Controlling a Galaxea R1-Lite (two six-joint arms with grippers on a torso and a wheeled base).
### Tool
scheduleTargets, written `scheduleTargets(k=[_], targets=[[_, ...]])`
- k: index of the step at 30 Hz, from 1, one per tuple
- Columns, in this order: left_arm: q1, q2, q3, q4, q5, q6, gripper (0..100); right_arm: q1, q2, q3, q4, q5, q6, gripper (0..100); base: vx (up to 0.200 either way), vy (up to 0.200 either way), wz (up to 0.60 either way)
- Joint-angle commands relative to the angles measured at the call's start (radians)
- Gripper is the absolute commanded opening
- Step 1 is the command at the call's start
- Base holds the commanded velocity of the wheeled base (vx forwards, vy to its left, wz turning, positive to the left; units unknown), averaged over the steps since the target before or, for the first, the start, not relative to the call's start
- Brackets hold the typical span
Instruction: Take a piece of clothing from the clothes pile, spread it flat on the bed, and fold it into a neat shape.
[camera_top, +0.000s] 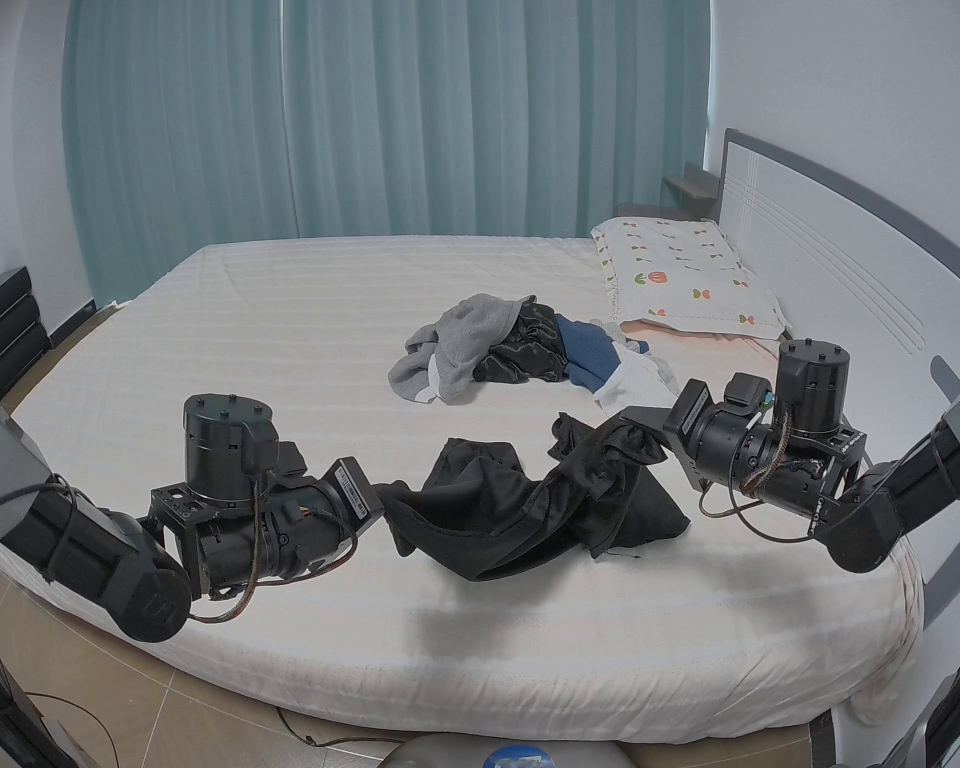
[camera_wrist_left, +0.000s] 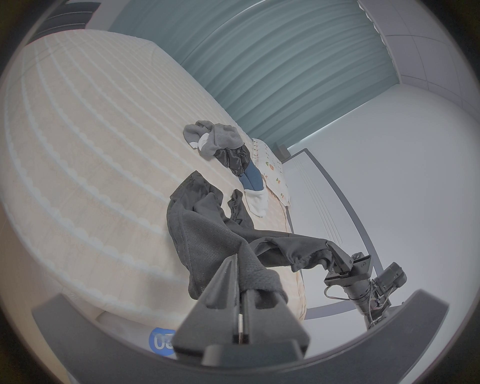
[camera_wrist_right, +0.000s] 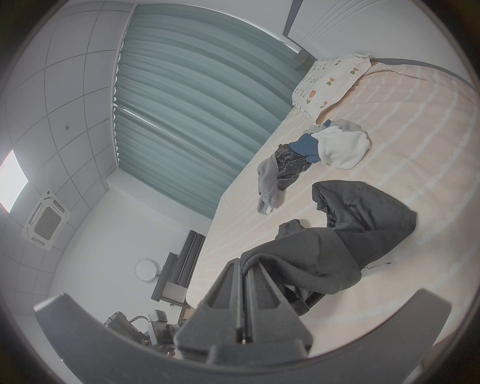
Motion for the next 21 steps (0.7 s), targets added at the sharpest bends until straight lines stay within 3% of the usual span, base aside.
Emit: scheduleTargets(k=[1,7,21], targets=[[0.004,-0.007,-0.006,0.000,-0.001,-0.010,0,0.001,0.002,0.000,-0.001,-0.007,-0.001,0,0.000,0.200,0.00],[0.013,-0.011,-0.008,0.000,-0.001,-0.010,0,0.013,0.002,-0.008,-0.001,-0.054,-0.002,0,0.000,0.200,0.00],[0.030,-0.019,-0.011,-0.006,-0.006,-0.010,0,0.021,-0.012,-0.005,-0.030,-0.077,-0.004,0,0.000,0.200,0.00]])
